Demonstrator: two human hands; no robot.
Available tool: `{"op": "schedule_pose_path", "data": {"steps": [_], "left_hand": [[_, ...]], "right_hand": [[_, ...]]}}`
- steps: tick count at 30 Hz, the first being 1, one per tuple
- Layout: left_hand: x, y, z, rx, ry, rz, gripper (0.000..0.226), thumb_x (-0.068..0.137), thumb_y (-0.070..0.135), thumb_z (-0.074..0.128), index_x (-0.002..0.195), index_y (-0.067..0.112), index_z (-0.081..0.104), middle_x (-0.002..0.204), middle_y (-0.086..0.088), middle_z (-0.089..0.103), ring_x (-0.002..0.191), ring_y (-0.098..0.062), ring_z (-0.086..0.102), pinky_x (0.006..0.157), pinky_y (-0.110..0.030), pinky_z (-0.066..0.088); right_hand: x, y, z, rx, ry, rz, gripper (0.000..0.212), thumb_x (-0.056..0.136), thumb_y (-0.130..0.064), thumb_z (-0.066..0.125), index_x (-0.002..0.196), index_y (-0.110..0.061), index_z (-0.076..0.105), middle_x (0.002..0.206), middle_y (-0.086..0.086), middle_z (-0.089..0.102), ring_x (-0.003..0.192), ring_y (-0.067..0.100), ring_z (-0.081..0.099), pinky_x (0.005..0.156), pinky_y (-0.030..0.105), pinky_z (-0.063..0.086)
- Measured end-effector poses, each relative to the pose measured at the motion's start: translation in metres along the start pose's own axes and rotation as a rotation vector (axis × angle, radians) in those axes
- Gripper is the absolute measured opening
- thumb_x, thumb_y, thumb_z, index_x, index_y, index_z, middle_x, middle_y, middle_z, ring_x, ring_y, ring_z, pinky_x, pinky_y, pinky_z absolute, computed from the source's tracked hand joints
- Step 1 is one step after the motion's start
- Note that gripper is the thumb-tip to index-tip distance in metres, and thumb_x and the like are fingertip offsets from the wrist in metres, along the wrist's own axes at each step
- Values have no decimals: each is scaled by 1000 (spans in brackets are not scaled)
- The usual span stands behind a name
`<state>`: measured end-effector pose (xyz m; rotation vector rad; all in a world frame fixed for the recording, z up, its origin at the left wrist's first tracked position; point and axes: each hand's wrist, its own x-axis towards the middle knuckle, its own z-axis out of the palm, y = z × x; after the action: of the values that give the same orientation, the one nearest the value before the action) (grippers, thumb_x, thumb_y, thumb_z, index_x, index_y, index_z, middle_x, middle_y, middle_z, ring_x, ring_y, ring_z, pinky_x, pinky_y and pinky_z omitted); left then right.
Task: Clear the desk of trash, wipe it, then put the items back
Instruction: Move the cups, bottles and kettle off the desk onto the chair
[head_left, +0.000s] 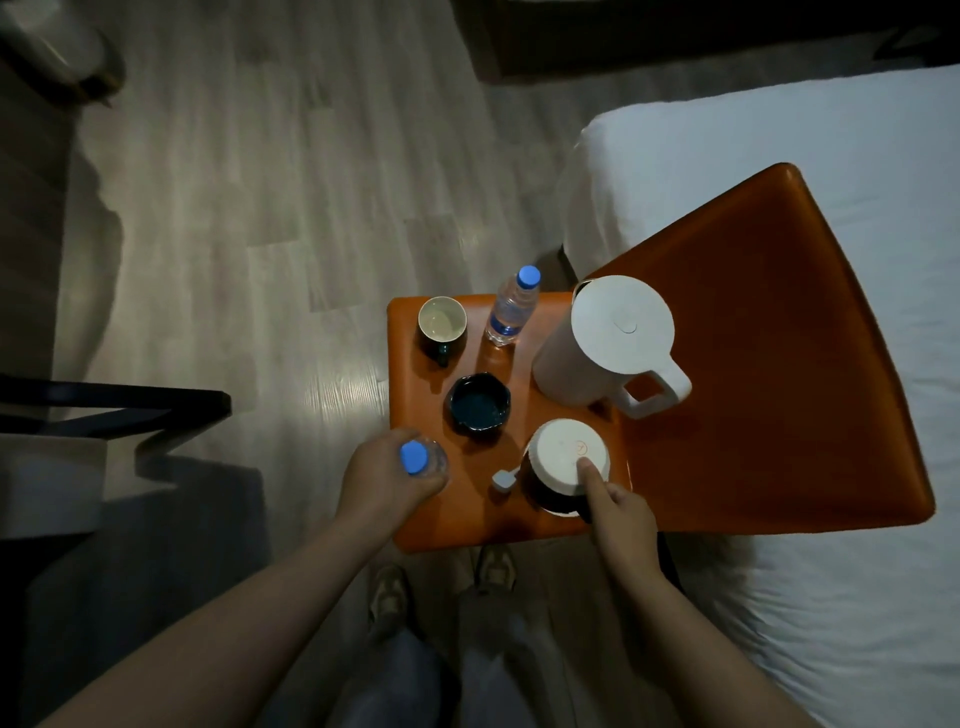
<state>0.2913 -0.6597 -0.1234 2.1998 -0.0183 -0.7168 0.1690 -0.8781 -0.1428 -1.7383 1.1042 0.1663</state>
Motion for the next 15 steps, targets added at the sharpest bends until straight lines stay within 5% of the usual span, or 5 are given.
{"op": "schedule_pose_path", "data": {"steps": [7,12,15], "left_hand": [[34,-4,29,56,-22,-32,50,78,32,77,122,19,58,110,3,60,100,-15,59,89,-34,54],[47,-12,44,63,-37,-24,47,79,27,77,120,23,56,104,12,55,91,-2,56,81,-18,49],[53,-16,50,76,-47,-11,39,79,26,76,112,29,54,99,15,52,81,6,50,67,-6,39]], "right_hand": [[47,13,12,-10,10,40,59,89,-55,51,57,-6,50,61,8,58,59,15,52,54,24,37],[76,15,23,3,-4,18,58,95,-49,45,102,5,65,73,-7,60,77,19,61,66,35,49],[94,12,31,-7,24,0,50,97,-49,42,112,-7,66,83,-5,57,81,15,55,73,33,48]]}}
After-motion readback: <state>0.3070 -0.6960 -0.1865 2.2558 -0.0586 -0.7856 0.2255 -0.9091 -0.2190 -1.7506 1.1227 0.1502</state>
